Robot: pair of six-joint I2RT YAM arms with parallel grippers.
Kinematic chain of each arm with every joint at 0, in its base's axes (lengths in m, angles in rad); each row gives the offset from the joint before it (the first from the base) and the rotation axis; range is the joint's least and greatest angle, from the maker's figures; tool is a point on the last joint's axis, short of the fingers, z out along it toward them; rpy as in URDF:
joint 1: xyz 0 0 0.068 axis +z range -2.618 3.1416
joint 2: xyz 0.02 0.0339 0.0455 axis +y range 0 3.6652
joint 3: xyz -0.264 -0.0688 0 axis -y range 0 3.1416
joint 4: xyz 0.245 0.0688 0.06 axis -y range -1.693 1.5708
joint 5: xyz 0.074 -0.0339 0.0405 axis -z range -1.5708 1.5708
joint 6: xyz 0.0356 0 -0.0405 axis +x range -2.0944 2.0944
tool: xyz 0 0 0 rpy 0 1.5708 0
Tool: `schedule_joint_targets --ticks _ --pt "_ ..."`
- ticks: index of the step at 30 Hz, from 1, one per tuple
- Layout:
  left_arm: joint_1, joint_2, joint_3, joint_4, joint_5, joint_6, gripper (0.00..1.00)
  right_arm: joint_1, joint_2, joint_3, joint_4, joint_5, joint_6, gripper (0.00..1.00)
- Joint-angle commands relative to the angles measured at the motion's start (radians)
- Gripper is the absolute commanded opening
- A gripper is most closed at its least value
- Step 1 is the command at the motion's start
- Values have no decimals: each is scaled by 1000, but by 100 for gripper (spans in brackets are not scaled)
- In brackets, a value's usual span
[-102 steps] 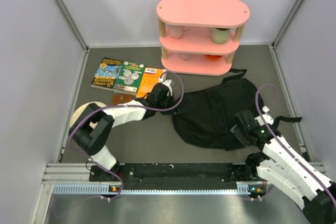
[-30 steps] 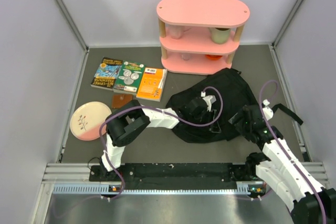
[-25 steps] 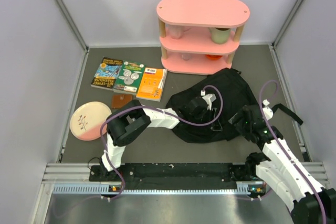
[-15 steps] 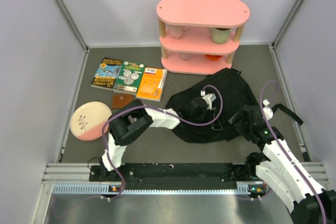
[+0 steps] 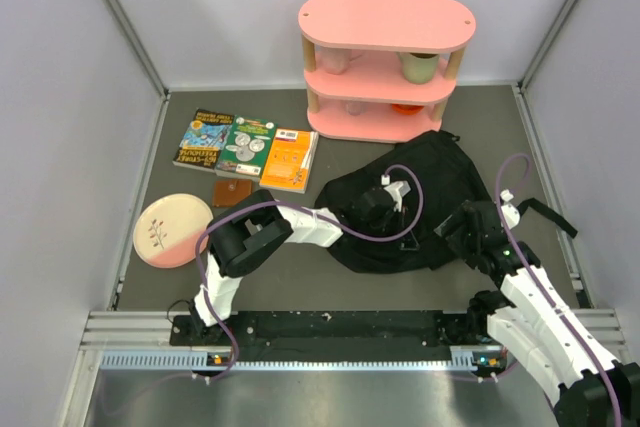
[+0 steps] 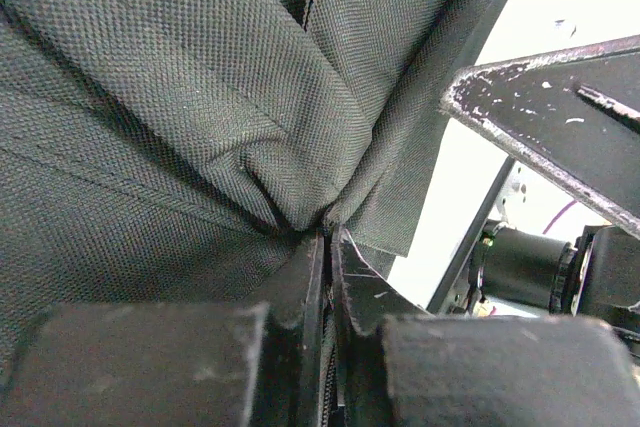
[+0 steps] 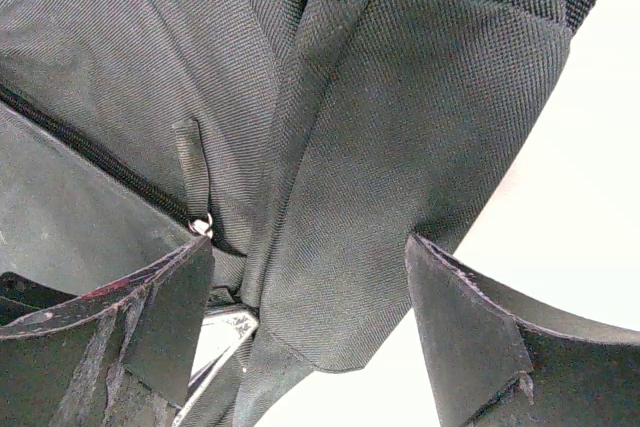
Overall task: Pack the student bag
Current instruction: Unzip the student bag at the center of the board.
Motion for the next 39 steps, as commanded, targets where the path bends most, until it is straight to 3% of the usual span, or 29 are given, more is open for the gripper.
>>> schedule_joint_targets --ticks 1,11,18,25,28,31,39 --pt "-1 -5 -20 34 27 14 1 -8 -7 -3 17 -1 1 77" --pt "-1 -89 -57 44 -24 54 0 -9 29 22 19 -24 -40 78" --pt "1 -154 -43 30 -68 77 0 -9 -31 43 8 -171 -74 86" --pt "1 -186 -36 18 -84 91 0 -9 -73 87 -122 -229 -131 93" --pt "1 -196 -37 7 -94 100 0 -9 -79 78 -150 -330 -129 93" --pt "1 -203 -37 7 -99 105 0 -9 -100 36 -148 -430 -85 93" --pt "1 -206 -49 36 -73 99 0 -8 -185 -115 12 -363 128 91"
